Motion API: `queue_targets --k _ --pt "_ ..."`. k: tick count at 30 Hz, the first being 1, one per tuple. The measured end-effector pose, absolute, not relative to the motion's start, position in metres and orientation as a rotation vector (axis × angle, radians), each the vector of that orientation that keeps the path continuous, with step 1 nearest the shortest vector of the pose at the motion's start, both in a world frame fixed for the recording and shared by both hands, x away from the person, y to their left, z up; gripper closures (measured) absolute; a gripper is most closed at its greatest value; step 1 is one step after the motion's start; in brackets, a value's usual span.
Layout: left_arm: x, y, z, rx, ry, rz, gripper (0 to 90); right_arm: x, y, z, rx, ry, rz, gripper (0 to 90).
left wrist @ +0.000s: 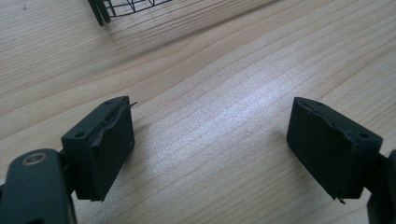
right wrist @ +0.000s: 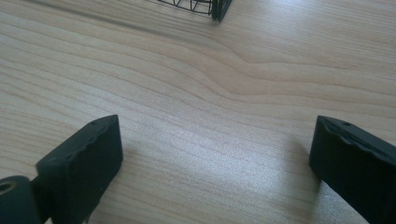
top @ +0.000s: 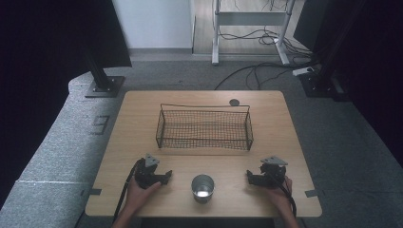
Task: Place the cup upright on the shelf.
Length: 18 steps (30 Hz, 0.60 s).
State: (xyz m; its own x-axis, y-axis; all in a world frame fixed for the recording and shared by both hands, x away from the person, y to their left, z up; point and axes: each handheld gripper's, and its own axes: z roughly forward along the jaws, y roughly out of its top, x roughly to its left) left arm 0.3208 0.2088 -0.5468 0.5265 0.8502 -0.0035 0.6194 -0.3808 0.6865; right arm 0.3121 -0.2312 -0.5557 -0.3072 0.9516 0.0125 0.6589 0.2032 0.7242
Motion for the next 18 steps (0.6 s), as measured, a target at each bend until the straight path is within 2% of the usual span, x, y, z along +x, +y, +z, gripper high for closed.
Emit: queue_targets --k 2,3,5,18 --pt "0.321 0.209 -0.547 2.129 1.188 0.468 15.0 0.312 -0.231 -0.556 1.494 2.044 0.887 4.3" --pt "0.321 0.209 -0.547 2.129 1.188 0.468 15.0 0.31 -0.231 -0.555 1.48 2.053 0.898 8.4" --pt "0.321 0.209 -0.547 2.129 1.188 0.468 15.0 0.309 -0.231 -0.554 1.474 2.062 0.902 10.8" --pt "0.321 0.209 -0.547 2.129 1.188 0.468 15.0 0.286 -0.224 -0.539 1.349 2.06 1.041 13.6"
